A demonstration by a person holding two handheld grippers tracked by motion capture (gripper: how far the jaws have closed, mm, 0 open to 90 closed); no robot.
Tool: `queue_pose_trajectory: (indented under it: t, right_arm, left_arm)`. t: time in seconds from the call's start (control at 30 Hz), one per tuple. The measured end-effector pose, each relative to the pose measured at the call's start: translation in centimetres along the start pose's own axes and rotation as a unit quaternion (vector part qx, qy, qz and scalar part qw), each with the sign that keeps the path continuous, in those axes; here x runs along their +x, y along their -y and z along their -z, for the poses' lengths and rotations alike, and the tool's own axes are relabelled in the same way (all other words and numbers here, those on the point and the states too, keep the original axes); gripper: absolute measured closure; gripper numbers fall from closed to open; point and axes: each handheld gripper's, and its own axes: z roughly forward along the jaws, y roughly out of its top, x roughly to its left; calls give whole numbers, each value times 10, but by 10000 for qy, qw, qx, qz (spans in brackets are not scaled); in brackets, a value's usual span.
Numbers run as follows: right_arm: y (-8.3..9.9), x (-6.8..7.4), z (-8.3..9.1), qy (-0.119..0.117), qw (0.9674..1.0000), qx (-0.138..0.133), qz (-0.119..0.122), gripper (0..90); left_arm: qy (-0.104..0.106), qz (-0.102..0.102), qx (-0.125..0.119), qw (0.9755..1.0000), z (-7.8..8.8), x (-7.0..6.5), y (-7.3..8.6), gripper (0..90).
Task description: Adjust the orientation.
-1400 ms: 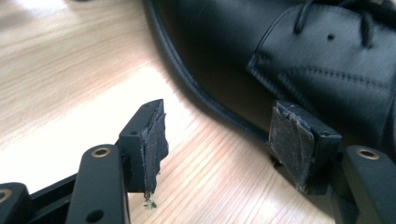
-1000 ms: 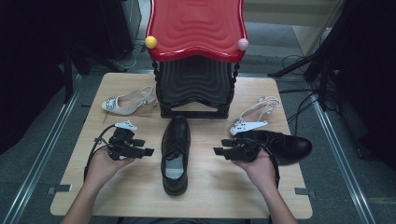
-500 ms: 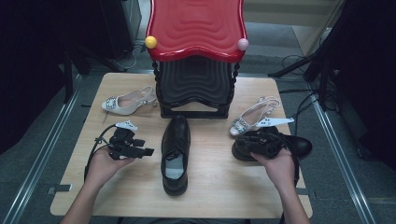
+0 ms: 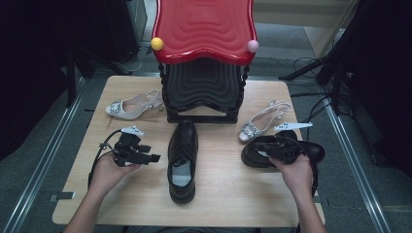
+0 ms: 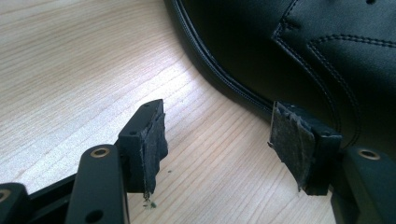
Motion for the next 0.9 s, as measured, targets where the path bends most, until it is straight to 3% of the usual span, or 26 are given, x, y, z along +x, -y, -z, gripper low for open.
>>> queue_pose_trajectory:
  t: [0.2,0.5,0.9]
  right_arm:
    - [4,-6,-11,22,9998,202,-82,900]
    - [5,-11,-16,-215,9993,165,-239,900]
    - [7,3,-15,-301,9991,251,-135,900]
  left_arm:
    - [-7,15,-6,10000,-1,0,0,362]
    - [-15,17,-10,10000,-1,1,0,362]
    - [-12,18,-42,10000,-1,4,-5,363]
